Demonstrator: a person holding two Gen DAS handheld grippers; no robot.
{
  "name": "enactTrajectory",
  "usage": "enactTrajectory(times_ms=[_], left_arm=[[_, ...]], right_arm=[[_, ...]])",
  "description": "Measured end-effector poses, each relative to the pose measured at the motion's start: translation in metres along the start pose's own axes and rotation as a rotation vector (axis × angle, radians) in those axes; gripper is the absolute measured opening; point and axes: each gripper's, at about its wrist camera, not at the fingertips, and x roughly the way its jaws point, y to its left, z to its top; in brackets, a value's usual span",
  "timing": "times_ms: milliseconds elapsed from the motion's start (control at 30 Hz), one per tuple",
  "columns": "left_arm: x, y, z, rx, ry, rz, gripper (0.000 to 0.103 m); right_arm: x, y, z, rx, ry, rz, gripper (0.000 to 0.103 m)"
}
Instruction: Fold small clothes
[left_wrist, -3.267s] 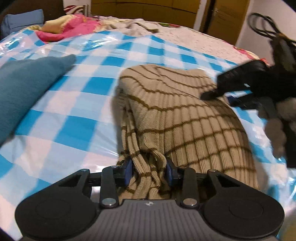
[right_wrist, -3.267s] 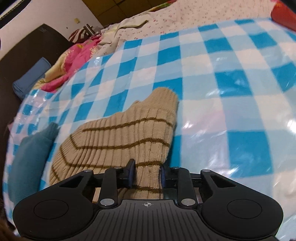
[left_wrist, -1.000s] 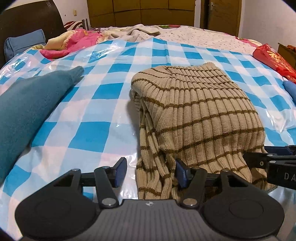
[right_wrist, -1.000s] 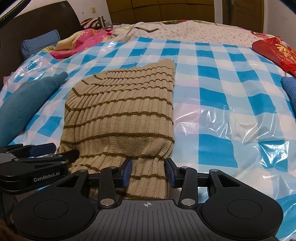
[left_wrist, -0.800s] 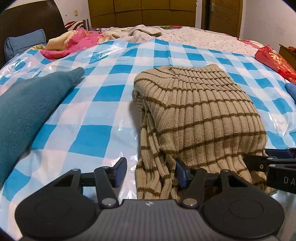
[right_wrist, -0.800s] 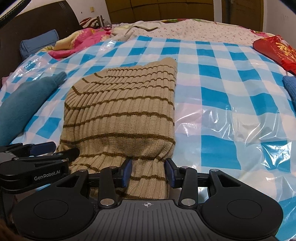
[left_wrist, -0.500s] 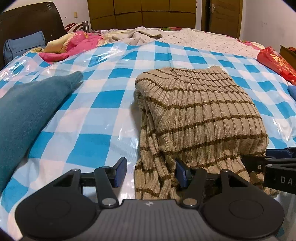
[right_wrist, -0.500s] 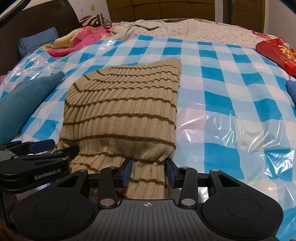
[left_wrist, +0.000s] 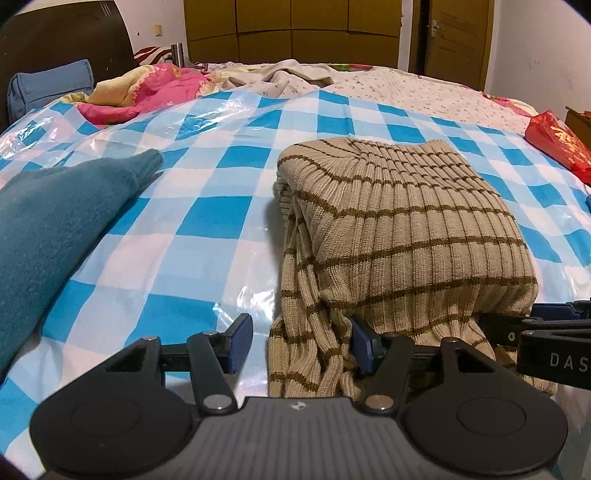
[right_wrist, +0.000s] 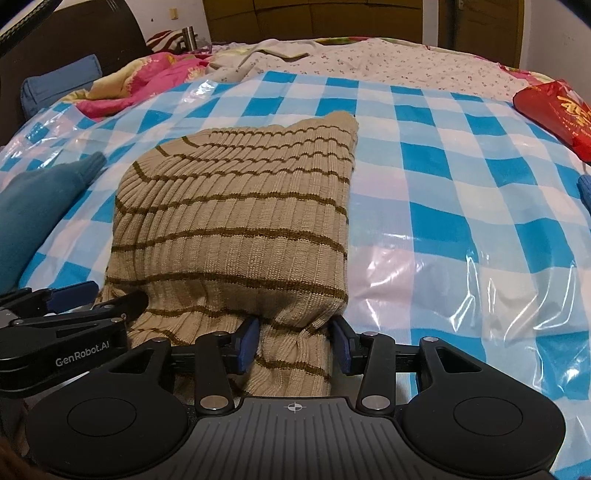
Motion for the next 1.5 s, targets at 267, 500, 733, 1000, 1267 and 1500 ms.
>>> enactTrajectory(times_ms=[267, 500, 733, 1000, 1267, 1500], left_arm=[[-0.003, 0.002, -0.001, -0.018, -0.013, -0.001, 0.069], [-0.022, 0.002, -0.010, -0.018, -0.036, 0.015, 0.070], [-0.044, -0.003, -0.022, -0.015, -0.026, 0.022, 0.080], [-0.061, 0.003, -0.039, -0.067, 0.030, 0.000, 0.085], [-0.081, -0.010, -0.051, -0.014, 0.015, 0.006, 0.094], [-0.084, -0.024, -0.050, 0.081, 0.008, 0.097, 0.103]], right_arm=[[0.002, -0.001, 0.005, 0.001, -0.002, -0.001, 0.045], [-0.011, -0.004, 0.000, 0.018, -0.015, 0.007, 0.045], [-0.036, -0.011, -0.022, 0.055, -0.035, 0.028, 0.045], [-0.052, -0.012, -0.044, 0.076, -0.041, 0.044, 0.046], [-0.065, -0.009, -0.058, 0.088, -0.059, 0.066, 0.046], [-0.069, -0.007, -0.069, 0.087, -0.072, 0.072, 0.049]])
